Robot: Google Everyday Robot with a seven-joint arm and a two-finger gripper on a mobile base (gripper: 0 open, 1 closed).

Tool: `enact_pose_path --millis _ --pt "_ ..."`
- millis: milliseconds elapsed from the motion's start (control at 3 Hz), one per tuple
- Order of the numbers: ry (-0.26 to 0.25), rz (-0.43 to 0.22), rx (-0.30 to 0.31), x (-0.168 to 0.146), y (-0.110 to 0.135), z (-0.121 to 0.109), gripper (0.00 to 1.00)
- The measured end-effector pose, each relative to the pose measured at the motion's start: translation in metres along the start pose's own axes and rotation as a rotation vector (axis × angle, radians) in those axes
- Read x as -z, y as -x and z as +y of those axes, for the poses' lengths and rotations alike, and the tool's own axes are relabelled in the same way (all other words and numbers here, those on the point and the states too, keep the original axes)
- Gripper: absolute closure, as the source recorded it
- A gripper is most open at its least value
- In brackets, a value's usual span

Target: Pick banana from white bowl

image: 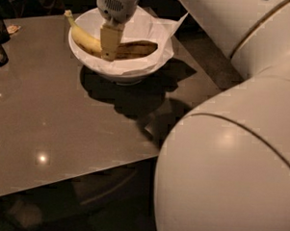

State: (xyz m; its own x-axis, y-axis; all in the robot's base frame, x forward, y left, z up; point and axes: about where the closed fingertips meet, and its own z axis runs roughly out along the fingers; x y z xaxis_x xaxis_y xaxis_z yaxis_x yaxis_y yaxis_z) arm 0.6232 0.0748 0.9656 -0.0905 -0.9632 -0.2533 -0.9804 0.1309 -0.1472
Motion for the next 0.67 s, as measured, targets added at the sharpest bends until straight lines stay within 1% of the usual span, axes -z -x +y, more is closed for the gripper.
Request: enact_pose_path --millis 333,667 --pt "-0.004 -0.005 0.001 -0.001 0.002 0.000 1.00" --pt "0.022 -0.031 0.009 0.002 0.003 0.016 1.00"
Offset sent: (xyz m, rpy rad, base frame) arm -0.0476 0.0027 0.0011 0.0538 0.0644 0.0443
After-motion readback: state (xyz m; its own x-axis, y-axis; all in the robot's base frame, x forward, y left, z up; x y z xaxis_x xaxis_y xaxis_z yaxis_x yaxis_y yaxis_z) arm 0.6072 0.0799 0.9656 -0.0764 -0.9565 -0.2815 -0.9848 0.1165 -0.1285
